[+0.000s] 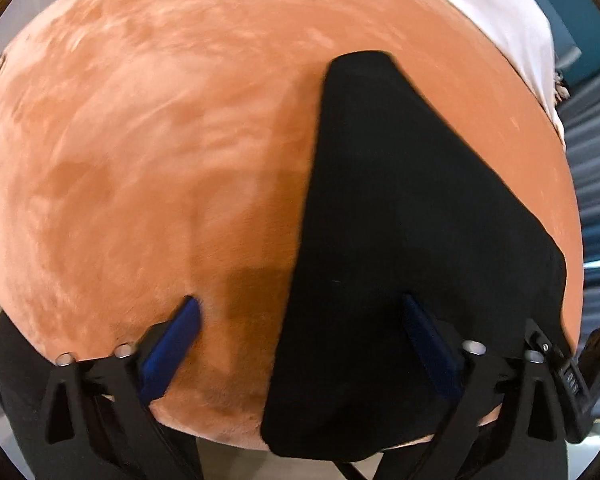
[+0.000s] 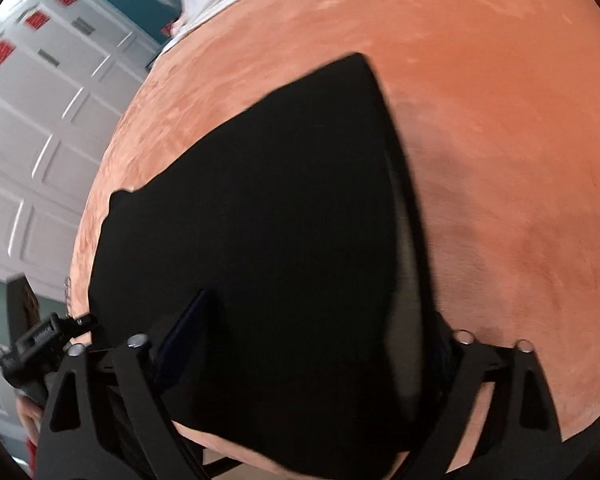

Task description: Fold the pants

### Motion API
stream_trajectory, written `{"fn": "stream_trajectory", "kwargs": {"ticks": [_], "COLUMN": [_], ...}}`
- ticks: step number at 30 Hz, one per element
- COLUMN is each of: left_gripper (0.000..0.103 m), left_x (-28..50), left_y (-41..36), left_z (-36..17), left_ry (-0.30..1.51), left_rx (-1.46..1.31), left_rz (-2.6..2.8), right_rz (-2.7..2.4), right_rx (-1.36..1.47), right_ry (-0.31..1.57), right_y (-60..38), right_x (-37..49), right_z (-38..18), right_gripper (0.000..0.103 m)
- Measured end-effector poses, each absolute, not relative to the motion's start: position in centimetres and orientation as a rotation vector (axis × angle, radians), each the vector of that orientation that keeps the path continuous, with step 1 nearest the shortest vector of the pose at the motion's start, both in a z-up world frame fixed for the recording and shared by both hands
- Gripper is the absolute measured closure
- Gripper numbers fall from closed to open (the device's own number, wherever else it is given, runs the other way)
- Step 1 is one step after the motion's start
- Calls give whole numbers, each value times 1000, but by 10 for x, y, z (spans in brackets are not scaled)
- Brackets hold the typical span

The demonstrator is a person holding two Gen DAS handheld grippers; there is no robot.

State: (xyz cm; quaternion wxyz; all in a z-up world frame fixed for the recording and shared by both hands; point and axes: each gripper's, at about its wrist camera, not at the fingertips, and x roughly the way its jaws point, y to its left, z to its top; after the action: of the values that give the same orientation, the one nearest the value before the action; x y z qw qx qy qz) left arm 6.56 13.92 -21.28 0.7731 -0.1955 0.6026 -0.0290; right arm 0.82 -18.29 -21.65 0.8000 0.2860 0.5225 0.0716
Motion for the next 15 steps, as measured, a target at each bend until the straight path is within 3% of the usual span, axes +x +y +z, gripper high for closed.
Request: {"fn": "stream_trajectory", "kwargs": {"ticks": [1,2,4,10,15], "left_gripper": [74,74,86,89,88], "left_x": [66,67,72,104,168], "left_y": [135,132,119,106,77], "left_z": [-209,-204,-188,-86,-4], "left_ry": [1300,1301,1291,1091,906], "left_rx": [-482,-476,-380,-370,-279], "left_rz": [-156,-148,-127,-289,-371], "right_rz": [177,187,179,251,282], "right_rx": [677,708,700,706,642], "right_ry": [1124,1124,1122,975,778], "right_y": [-186,-186,-184,-191,-207], "right_x": [7,6,4,12,71], "right_z": [-217,-216,-205,-130,-50], "right_gripper": [51,65,69,71,71]}}
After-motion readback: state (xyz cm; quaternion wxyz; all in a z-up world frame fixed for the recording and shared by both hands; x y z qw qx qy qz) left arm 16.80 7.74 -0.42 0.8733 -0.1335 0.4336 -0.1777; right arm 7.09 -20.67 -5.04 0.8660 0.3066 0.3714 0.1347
